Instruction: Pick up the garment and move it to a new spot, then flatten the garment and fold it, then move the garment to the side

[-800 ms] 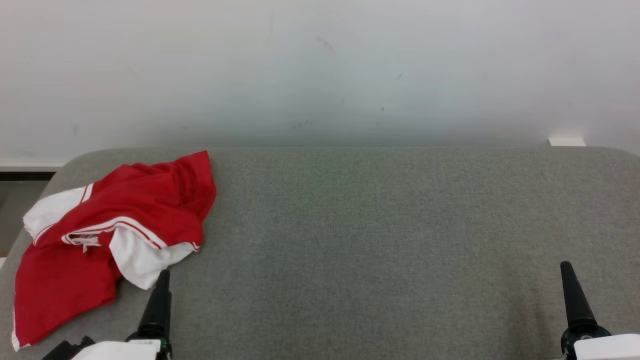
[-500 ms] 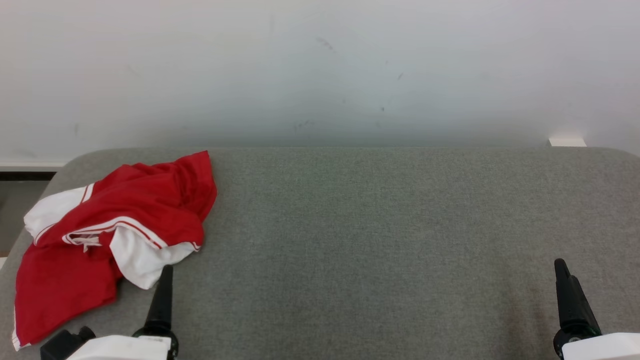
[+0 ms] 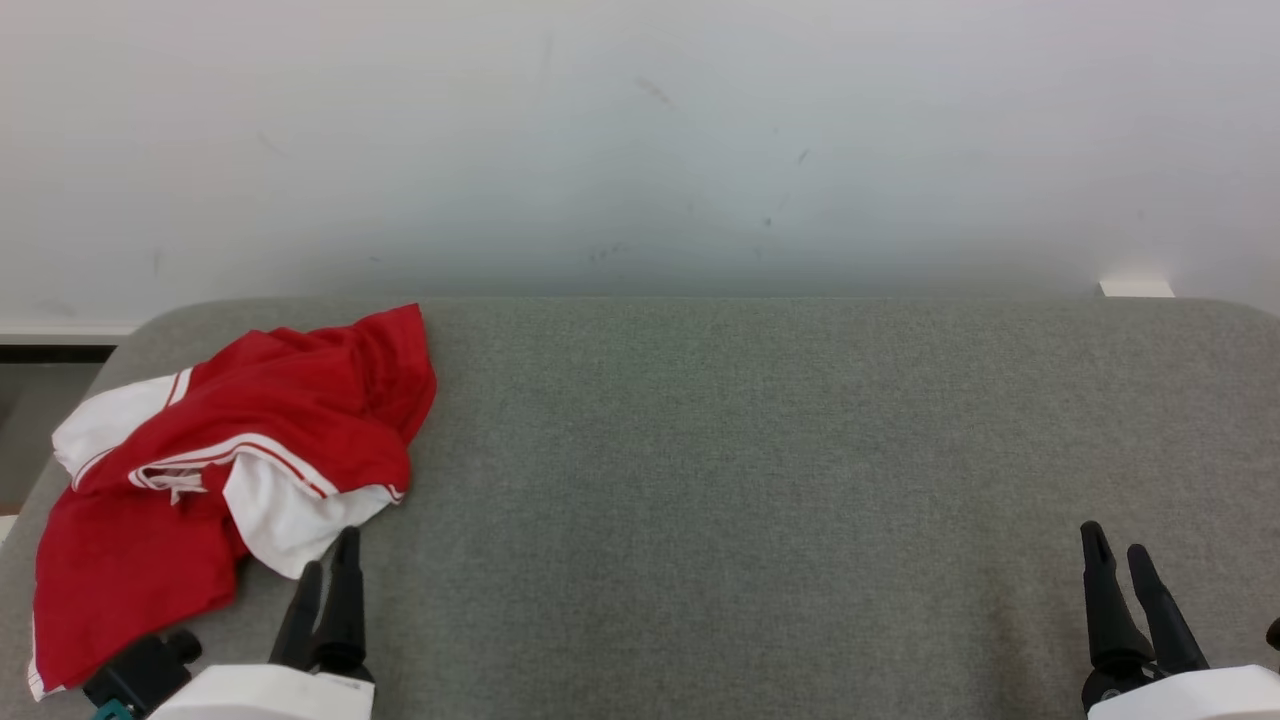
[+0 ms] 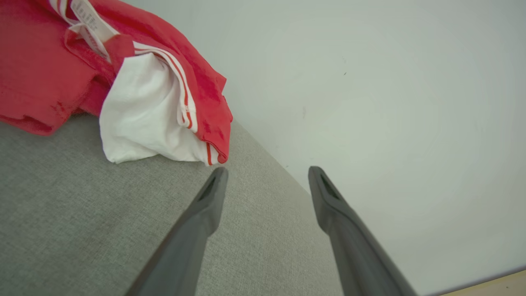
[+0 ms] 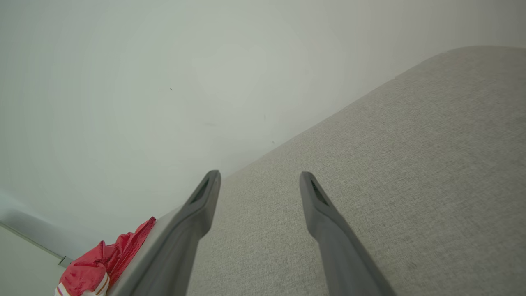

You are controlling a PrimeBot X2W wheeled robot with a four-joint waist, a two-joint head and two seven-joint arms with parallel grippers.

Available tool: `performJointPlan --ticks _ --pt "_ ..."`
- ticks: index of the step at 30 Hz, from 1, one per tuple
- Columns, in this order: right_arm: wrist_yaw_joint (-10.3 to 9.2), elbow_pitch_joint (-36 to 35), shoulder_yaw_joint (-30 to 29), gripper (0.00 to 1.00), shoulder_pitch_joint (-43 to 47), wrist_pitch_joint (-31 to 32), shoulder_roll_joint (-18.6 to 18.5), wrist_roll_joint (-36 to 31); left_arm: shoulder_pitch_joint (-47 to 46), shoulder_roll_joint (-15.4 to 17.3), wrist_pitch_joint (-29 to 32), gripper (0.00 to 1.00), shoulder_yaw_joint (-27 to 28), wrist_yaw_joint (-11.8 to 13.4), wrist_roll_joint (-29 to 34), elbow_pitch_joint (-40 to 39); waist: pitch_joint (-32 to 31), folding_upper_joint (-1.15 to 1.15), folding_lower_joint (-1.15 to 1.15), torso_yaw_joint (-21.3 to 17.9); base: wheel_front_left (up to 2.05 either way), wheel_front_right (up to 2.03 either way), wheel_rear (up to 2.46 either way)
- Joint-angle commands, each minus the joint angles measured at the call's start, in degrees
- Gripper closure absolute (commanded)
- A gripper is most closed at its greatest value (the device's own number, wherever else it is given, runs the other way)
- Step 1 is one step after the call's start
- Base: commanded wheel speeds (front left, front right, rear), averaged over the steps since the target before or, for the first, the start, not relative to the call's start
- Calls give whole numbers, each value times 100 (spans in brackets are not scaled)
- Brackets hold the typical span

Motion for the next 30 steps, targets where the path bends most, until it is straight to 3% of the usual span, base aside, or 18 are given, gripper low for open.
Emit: performJointPlan --ticks 1,12,30 --pt "-4 -18 47 0 -35 -67 -93 -236 -48 90 -69 0 -29 17 287 -85 -5 0 0 0 0 0 0" --pt "-5 194 179 0 4 -269 -64 -1122 85 233 -272 0 -231 181 1278 -60 -10 0 0 -21 0 0 0" --pt "-7 329 44 0 118 -542 35 -2220 191 538 -551 0 -663 391 2373 7 -13 0 0 -31 0 0 0"
